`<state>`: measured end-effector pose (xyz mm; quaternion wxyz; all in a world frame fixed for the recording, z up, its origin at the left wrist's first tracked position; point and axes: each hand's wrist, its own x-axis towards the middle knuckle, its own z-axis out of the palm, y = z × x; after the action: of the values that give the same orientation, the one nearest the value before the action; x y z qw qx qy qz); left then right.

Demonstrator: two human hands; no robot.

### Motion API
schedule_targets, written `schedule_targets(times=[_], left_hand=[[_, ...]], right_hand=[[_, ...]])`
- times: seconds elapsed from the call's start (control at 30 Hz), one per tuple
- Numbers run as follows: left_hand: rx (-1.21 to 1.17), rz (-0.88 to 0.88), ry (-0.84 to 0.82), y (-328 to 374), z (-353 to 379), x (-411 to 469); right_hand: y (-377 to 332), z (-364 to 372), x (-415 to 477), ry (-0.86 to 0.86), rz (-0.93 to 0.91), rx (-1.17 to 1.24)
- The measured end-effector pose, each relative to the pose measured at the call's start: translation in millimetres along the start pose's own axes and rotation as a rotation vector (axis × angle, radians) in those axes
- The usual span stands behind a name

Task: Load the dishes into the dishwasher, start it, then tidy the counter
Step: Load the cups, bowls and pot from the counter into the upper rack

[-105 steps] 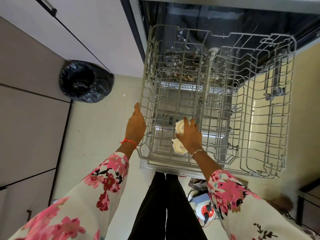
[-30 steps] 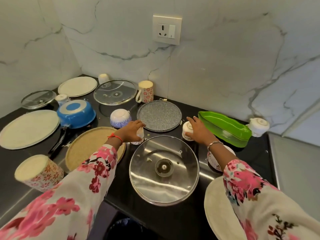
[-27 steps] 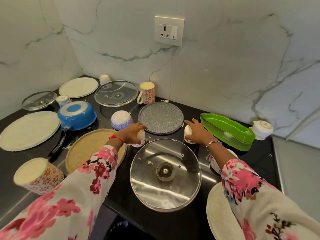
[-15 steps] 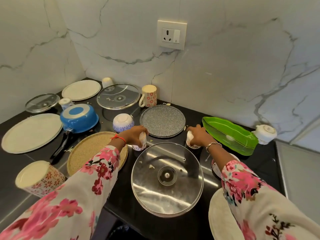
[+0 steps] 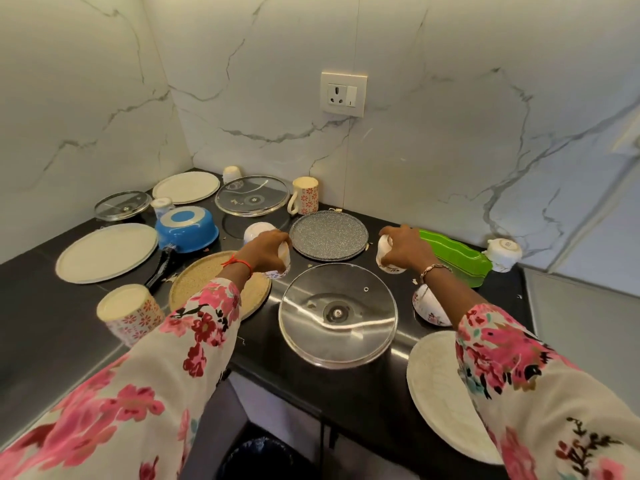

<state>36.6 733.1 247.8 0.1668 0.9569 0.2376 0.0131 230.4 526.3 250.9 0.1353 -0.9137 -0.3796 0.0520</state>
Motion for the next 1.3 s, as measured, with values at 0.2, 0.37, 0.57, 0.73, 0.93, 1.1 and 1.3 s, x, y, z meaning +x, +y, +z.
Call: schedule_targets(times=[0.2, 0.37, 0.57, 0.73, 0.93, 1.1, 1.3], left_hand=[[-0.025, -0.063, -0.045, 7, 1, -89], [-0.048, -0.012, 0.009, 5, 30, -178], [-0.111, 0.056, -0.019, 2, 94, -305], [-0.110, 0.113, -0.118, 12, 155, -420], [-0.152, 0.113, -0.215, 41, 237, -547], [-0.114, 0.153, -0.301, 69, 286, -622], [-0.107, 0.177, -0.379, 146, 342, -715]], right_hand=[[-30, -2, -86, 0.000, -0.019, 0.013], [-54, 18, -182, -0.019, 0.029, 0.020], [-84, 62, -331, -0.041, 0.118, 0.076], [-93, 116, -463, -0.170, 0.192, 0.149], [-90, 188, -625, -0.279, 0.339, 0.117], [-76, 221, -726, -0.267, 0.406, 0.129], [-26, 226, -853, -0.330, 0.465, 0.099]])
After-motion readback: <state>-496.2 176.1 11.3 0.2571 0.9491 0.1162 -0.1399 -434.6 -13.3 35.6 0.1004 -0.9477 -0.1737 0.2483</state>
